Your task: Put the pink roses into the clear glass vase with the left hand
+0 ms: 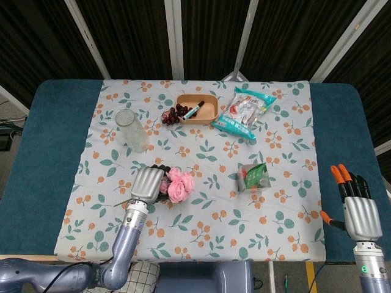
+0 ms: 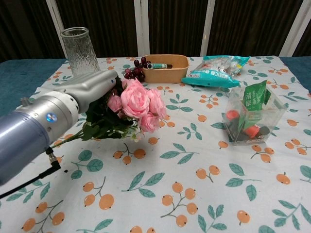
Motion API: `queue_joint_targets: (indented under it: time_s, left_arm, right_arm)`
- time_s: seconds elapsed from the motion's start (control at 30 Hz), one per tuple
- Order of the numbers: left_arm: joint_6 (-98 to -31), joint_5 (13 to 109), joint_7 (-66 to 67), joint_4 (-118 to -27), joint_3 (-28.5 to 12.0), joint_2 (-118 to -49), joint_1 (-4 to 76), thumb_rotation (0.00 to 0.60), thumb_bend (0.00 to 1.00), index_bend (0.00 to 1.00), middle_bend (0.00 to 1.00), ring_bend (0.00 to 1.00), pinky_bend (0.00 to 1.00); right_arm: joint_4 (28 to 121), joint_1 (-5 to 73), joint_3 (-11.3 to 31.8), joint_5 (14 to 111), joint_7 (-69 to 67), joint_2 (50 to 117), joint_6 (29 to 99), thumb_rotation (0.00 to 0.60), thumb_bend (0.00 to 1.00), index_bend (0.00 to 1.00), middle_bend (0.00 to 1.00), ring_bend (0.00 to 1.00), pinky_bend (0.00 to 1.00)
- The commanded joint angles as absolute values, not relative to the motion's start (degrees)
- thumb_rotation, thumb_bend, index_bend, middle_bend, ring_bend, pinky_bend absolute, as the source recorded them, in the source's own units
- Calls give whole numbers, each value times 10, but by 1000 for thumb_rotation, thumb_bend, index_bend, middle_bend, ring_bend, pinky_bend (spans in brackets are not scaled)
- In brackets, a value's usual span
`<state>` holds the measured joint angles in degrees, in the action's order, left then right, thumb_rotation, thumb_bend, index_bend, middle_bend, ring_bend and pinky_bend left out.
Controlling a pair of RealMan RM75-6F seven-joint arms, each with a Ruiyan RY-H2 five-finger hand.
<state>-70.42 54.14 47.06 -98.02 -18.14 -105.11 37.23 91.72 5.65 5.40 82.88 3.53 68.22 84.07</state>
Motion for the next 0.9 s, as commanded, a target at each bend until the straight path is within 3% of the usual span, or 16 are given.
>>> queue_joint_targets:
  time_s: [0.03, 0.23, 0.53, 0.9]
  left_arm:
    - [-652, 569, 402, -1059, -196, -969, 364, 600, 343, 464, 433, 419, 511]
    - [-617, 599, 350, -1124, -227, -858, 359, 600, 343, 462, 441, 424, 506]
    - [-543, 564, 220, -1151, -330, -714, 370, 600, 351, 468, 448, 430, 501]
    - [-581, 601, 117, -1057, -362, -726, 393, 600, 351, 476, 450, 437, 519]
  right_arm:
    - [917, 57, 56, 824, 42, 686, 839, 600, 204, 0, 3, 40, 11]
    - [920, 59, 59, 808, 64, 693, 832, 600, 203, 0, 3, 40, 10]
    - [922, 66, 64, 787, 87, 700, 817, 600, 204, 0, 3, 40, 10]
    - [910, 64, 67, 795, 68, 705, 827, 600, 203, 0, 3, 40, 11]
